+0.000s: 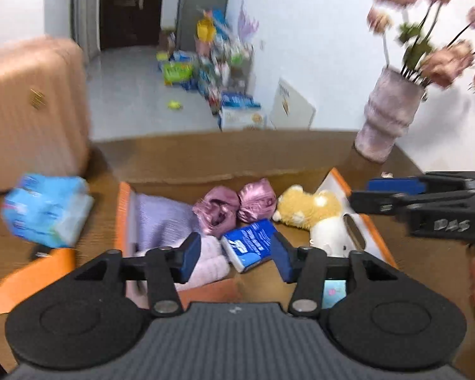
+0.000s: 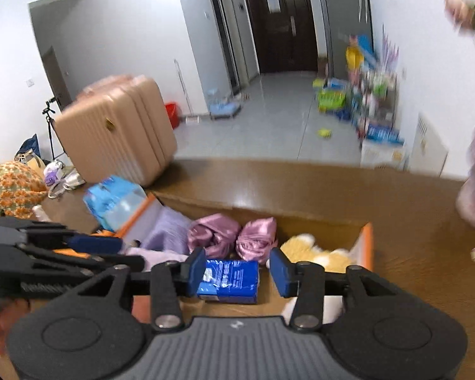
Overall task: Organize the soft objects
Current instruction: 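Withdraw both tools from the box toward the table items, then grasp the white foam wedge with the left gripper while the right gripper grasps the clear bag, then carry wedge and bag into the box and open both grippers, then withdraw both tools from the box toward the remaining items, then grasp the snack packet with the left gripper while the right gripper grasps the white round sponge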
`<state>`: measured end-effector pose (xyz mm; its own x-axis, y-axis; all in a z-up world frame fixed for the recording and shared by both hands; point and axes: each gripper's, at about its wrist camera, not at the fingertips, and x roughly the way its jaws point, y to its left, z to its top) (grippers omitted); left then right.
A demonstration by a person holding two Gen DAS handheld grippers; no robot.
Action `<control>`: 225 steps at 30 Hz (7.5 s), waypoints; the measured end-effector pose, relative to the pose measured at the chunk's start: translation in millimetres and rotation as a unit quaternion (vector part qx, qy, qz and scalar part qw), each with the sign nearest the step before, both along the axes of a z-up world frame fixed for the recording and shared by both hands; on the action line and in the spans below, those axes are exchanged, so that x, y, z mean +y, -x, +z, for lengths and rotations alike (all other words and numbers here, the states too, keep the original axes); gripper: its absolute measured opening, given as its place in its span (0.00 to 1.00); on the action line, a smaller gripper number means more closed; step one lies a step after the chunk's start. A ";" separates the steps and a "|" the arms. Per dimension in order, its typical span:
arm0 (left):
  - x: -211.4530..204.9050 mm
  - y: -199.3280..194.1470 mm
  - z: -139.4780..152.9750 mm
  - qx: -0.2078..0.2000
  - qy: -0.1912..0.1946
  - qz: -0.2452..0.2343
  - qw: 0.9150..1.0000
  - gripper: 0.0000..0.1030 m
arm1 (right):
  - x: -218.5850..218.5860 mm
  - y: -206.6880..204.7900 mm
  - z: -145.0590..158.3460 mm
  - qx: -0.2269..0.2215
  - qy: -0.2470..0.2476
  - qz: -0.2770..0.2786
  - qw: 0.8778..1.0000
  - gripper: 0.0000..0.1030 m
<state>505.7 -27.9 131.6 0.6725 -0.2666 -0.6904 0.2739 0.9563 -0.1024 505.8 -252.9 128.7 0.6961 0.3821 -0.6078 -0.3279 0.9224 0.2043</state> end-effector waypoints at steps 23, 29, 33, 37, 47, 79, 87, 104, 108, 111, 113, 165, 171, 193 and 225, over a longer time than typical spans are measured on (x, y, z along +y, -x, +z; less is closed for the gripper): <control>46.9 295.7 13.8 -0.173 0.020 0.032 0.984 0.79 | -15.7 301.6 49.3 -0.151 0.031 0.024 0.988 0.74; 55.5 371.7 -27.3 -0.251 0.009 0.080 0.965 0.87 | -7.3 370.6 15.1 -0.175 -0.031 0.049 0.983 0.83; 68.5 398.2 -58.8 -0.216 0.040 0.075 0.973 0.89 | 3.9 406.1 -13.1 -0.192 -0.039 0.030 0.980 0.85; 79.1 403.6 -89.5 -0.174 0.031 0.066 0.982 0.90 | 7.4 419.1 -46.6 -0.174 -0.083 0.006 0.981 0.89; 84.7 370.0 -101.5 -0.150 0.041 0.057 0.986 0.90 | 14.2 388.5 -70.4 -0.130 -0.066 -0.034 0.989 0.89; 66.2 171.2 -161.7 -0.066 -0.013 0.105 0.992 0.33 | -16.4 193.3 -163.0 -0.025 -0.025 -0.132 0.991 0.19; 60.4 208.6 -145.8 -0.084 -0.019 0.093 0.992 0.33 | -12.6 235.1 -137.6 -0.057 -0.035 -0.112 0.991 0.18; 28.0 232.8 -74.4 -0.172 0.016 0.016 0.985 0.33 | 12.0 267.3 -84.4 -0.121 -0.025 -0.040 0.992 0.18; 8.9 164.7 -58.2 -0.155 0.052 -0.014 0.986 0.34 | 14.0 213.2 -66.8 -0.123 -0.013 -0.001 0.992 0.18; -8.6 111.7 -58.6 -0.143 0.046 -0.021 0.988 0.34 | 21.6 162.0 -66.0 -0.103 0.001 0.017 0.994 0.18; -18.8 73.8 -64.8 -0.110 0.052 -0.017 0.992 0.34 | 28.8 130.6 -71.2 -0.087 0.014 0.028 0.996 0.18; 65.9 251.0 -0.5 -0.195 0.004 0.008 0.981 0.89 | -12.4 270.0 32.2 -0.156 -0.009 -0.039 0.987 0.80; 76.3 301.4 -54.9 -0.153 0.060 0.022 0.986 0.89 | 6.8 327.1 -24.9 -0.166 -0.002 -0.040 0.985 0.80; 5.1 192.8 -129.5 -0.067 0.077 0.026 0.994 0.70 | 17.9 239.6 -124.4 -0.094 0.014 -0.084 0.992 0.80; -28.8 139.8 -143.4 -0.048 0.032 0.016 0.998 0.14 | 29.5 156.6 -165.7 -0.049 0.024 -0.046 0.997 0.49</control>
<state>365.9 -56.7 -11.8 0.7441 -0.2850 -0.6042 0.2543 0.9572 -0.1383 349.2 -223.4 -37.0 0.7843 0.2853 -0.5509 -0.2569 0.9576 0.1302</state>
